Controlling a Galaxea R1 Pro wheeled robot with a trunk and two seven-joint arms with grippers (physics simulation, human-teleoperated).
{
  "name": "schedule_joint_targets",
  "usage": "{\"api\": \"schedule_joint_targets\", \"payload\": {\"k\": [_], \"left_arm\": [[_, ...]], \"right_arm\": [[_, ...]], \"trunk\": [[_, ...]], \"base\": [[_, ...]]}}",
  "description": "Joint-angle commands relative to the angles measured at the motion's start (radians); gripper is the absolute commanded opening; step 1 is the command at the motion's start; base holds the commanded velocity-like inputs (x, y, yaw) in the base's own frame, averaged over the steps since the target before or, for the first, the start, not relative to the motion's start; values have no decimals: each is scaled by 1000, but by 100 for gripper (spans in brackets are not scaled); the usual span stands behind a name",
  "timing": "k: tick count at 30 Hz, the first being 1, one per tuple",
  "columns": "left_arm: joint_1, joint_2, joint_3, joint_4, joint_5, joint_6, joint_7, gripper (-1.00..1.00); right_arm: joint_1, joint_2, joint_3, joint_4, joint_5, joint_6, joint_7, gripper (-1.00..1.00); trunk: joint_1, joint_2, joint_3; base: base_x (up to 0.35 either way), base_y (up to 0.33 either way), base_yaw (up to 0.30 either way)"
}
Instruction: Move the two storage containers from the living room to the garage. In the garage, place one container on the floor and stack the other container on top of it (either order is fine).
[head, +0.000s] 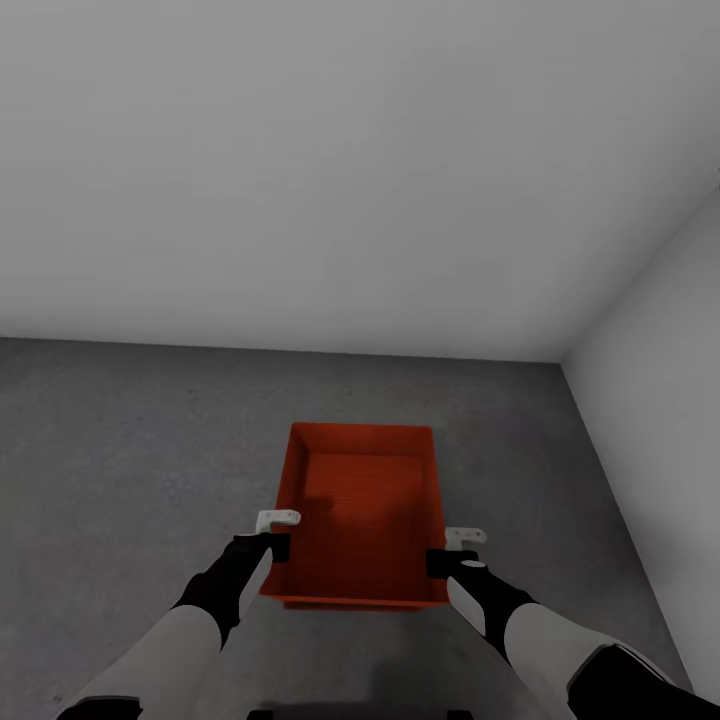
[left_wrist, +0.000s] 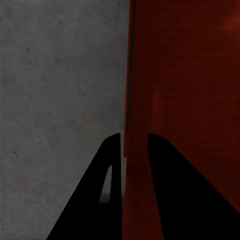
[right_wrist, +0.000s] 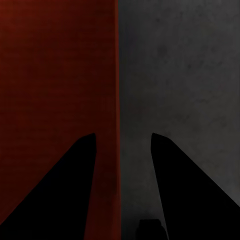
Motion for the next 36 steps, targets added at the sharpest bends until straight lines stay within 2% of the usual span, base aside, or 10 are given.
{"api": "schedule_joint_targets", "payload": {"k": [1, 22, 36], "left_arm": [[1, 0, -19, 3, 35, 3, 0, -100], [1, 0, -19, 2, 34, 3, 0, -100], [1, 1, -19, 1, 34, 3, 0, -100]], "right_arm": [[-2, -31, 12, -2, 13, 3, -76, -100], [-2, -31, 12, -2, 13, 3, -75, -100], [-2, -31, 12, -2, 13, 3, -75, -100]], "trunk": [[0, 0, 0], [0, 0, 1], [0, 0, 1]], "base": [[0, 0, 0], [0, 0, 0], [-77, 0, 0]]}}
